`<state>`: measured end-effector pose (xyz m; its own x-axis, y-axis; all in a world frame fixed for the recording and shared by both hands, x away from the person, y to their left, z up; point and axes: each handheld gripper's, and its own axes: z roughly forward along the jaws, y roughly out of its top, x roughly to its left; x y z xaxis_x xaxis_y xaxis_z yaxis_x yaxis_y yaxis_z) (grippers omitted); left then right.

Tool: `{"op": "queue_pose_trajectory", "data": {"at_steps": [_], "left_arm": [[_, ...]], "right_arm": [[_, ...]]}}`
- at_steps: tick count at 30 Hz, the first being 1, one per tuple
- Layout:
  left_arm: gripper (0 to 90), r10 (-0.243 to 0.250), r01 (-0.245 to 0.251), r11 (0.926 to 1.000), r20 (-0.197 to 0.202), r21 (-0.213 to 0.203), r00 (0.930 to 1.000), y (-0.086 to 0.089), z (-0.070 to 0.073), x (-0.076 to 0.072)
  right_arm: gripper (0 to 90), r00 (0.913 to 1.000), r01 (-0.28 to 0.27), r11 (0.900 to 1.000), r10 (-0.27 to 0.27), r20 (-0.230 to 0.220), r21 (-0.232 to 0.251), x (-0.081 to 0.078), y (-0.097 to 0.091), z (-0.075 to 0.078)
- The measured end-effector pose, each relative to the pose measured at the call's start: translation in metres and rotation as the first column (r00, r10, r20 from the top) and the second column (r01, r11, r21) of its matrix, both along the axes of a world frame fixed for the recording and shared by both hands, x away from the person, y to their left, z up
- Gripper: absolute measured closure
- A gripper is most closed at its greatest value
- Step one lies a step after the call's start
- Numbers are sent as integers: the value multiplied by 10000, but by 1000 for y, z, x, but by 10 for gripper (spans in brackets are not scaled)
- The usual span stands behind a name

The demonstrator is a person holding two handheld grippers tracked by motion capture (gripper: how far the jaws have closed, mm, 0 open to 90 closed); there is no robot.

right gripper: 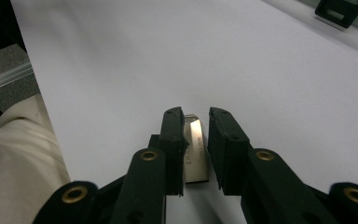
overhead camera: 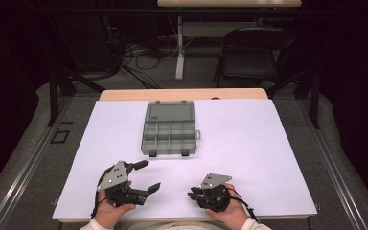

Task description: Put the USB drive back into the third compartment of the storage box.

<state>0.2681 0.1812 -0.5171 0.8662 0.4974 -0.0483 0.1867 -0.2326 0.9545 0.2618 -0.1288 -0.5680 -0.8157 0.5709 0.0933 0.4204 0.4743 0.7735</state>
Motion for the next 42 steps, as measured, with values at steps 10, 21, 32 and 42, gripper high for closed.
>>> {"op": "queue_pose_trajectory", "data": {"at_steps": [10, 21, 32, 42], "left_arm": [[138, -9, 9, 10000, 9, -79, 10000, 0, 0, 0], [138, 10, -10, 10000, 18, -61, 10000, 0, 0, 0], [138, 40, -40, 10000, 34, -63, 10000, 1, 0, 0], [138, 54, -54, 10000, 49, -61, 10000, 1, 0, 0]], "right_arm": [[786, 10000, -27, 9999, 28, 88, -97, 0, 1, 0], [792, 9997, -64, 9998, 69, 221, -213, -1, 1, 0], [793, 9995, -146, 9996, 153, 283, -259, -2, 2, 0], [793, 9995, -182, 9998, 185, 249, -104, -3, 2, 4]]}}
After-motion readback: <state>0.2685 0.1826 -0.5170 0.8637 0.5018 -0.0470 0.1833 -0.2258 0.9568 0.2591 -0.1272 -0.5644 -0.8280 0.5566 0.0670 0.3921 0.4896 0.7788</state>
